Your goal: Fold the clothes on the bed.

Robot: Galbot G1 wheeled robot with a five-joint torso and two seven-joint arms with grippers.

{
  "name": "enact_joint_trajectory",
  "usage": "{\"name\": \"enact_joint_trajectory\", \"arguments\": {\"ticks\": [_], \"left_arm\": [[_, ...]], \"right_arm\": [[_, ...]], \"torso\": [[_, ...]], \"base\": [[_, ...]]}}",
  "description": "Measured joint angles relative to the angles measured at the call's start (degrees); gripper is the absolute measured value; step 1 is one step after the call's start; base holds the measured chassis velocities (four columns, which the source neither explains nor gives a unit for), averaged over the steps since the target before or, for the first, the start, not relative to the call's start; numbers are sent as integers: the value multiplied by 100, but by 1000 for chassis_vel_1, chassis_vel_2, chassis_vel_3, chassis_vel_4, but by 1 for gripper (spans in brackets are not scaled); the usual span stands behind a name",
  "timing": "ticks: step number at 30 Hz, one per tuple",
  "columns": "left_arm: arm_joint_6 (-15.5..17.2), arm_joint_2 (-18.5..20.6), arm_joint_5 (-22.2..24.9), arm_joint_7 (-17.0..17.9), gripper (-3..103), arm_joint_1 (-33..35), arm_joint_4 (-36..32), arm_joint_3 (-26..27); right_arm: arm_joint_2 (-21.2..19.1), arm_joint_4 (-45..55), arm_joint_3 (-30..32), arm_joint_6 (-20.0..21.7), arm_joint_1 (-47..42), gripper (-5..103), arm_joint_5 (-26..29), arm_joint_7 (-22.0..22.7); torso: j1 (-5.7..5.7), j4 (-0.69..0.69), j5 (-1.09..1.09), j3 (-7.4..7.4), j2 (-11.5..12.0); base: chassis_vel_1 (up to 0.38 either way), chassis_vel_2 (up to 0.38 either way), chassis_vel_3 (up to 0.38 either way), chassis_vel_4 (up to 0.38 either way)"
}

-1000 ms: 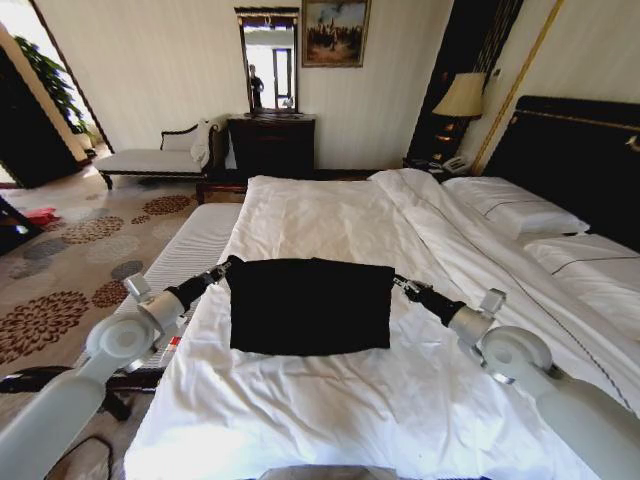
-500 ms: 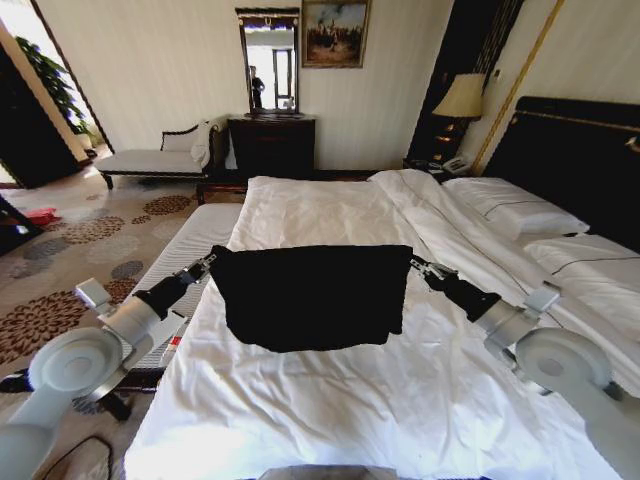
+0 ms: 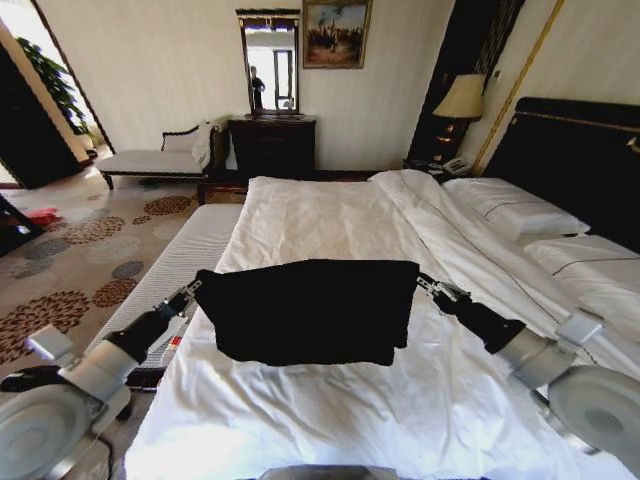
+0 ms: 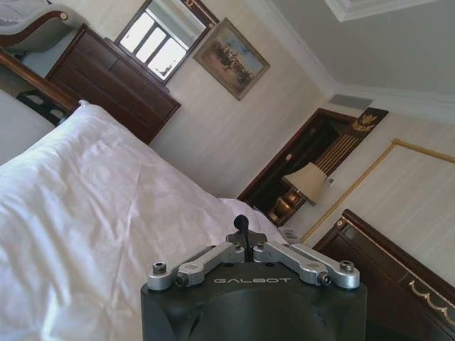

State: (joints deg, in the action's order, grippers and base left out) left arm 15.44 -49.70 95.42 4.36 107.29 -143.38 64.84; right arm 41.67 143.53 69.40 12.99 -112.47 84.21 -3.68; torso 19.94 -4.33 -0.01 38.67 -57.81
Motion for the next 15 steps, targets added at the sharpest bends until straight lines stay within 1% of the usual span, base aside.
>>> {"name": "enact_joint_trajectory", "arguments": {"ticks": [1,3,4,6,7,8,9,11,12,13,14,15], "left_arm": [[-4,2,-17,25,0,15,7,-36],[-5,57,-39,128,0,-129,133,-251],[-5,57,-39,128,0,-129,133,-251],[-7,141,-97,244,0,-505,345,-576],[-4,171,-166,340,0,-856,520,-918],[-4,171,-166,340,0,-856,520,-918],[-3,171,-257,407,0,-1177,676,-1213],[-9,143,-458,476,0,-1623,947,-1634],[-25,107,-635,501,0,-2010,1265,-2040],[-37,68,-762,509,0,-2306,1555,-2355],[-37,68,-762,509,0,-2306,1555,-2355],[-41,54,-847,507,0,-2541,1798,-2570]], "right_arm": [[5,12,10,32,-26,0,0,60],[-56,3,-179,87,131,0,15,217],[-56,3,-179,87,131,0,15,217],[-162,-214,-618,134,499,0,29,378],[-227,-446,-962,159,767,0,24,456],[-227,-446,-962,159,767,0,24,456],[-273,-663,-1265,172,1015,0,-12,506],[-331,-1000,-1743,173,1441,0,-83,549],[-385,-1325,-2204,162,1881,0,-144,570],[-432,-1580,-2539,139,2242,0,-193,565],[-432,-1580,-2539,139,2242,0,-193,565],[-477,-1791,-2777,120,2525,0,-206,547]], "torso": [[0,0,2,0,0],[0,2,1,0,0],[0,2,1,0,0],[0,3,1,1,0],[1,3,2,1,1],[1,3,2,1,1],[1,3,0,2,1],[2,0,0,2,2],[3,0,4,2,2],[3,2,3,3,2],[3,2,3,3,2],[3,3,2,3,3]], "base": [[0,0,0,0],[0,0,0,0],[0,0,0,0],[0,0,0,0],[0,0,0,0],[0,0,0,0],[0,0,0,0],[0,0,0,0],[0,0,0,0],[0,0,0,0],[0,0,0,0],[0,0,0,0]]}}
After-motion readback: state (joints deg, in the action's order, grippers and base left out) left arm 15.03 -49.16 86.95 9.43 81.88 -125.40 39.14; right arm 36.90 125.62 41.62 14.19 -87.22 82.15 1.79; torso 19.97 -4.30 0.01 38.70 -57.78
